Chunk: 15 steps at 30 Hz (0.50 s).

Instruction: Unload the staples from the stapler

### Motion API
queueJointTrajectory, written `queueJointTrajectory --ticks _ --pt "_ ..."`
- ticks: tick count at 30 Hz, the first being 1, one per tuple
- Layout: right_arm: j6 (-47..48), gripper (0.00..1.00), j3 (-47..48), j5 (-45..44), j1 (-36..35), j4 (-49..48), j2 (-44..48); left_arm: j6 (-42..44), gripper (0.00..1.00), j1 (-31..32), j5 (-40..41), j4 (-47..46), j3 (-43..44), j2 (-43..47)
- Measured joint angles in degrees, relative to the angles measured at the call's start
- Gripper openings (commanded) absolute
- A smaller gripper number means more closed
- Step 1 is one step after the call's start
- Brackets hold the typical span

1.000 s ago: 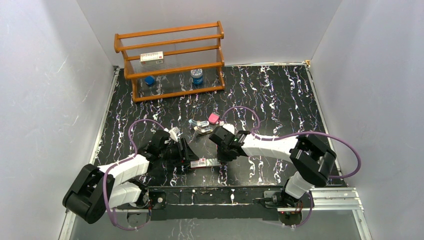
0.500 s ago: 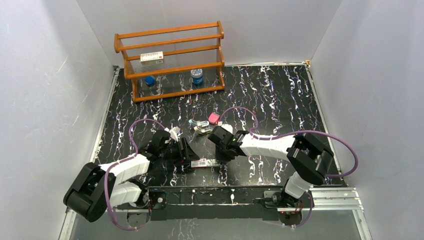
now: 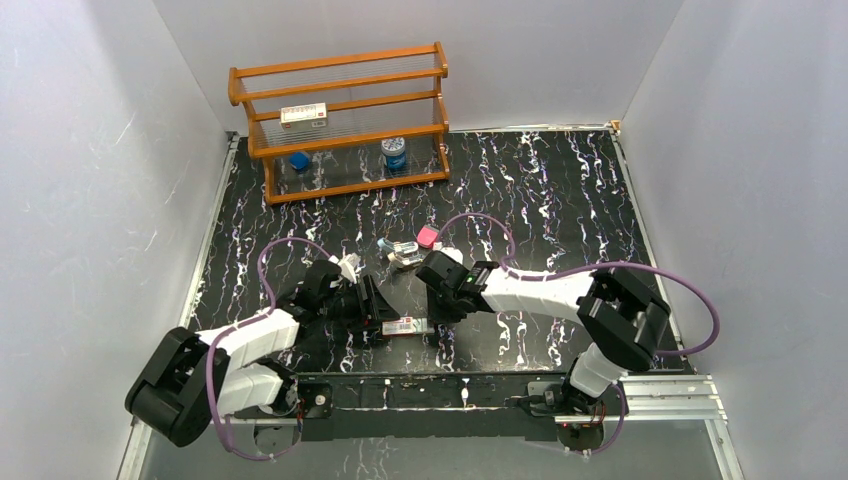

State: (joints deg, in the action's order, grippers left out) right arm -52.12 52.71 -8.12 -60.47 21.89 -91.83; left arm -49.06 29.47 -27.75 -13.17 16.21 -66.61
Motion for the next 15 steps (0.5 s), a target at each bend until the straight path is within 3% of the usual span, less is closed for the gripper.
queueJointTrajectory --ticks 15 --pt "-0.26 0.45 -2.4 -3.37 0.0 -0.46 5.79 0.85 0.63 0.02 1.27 2.97 0.04 2.29"
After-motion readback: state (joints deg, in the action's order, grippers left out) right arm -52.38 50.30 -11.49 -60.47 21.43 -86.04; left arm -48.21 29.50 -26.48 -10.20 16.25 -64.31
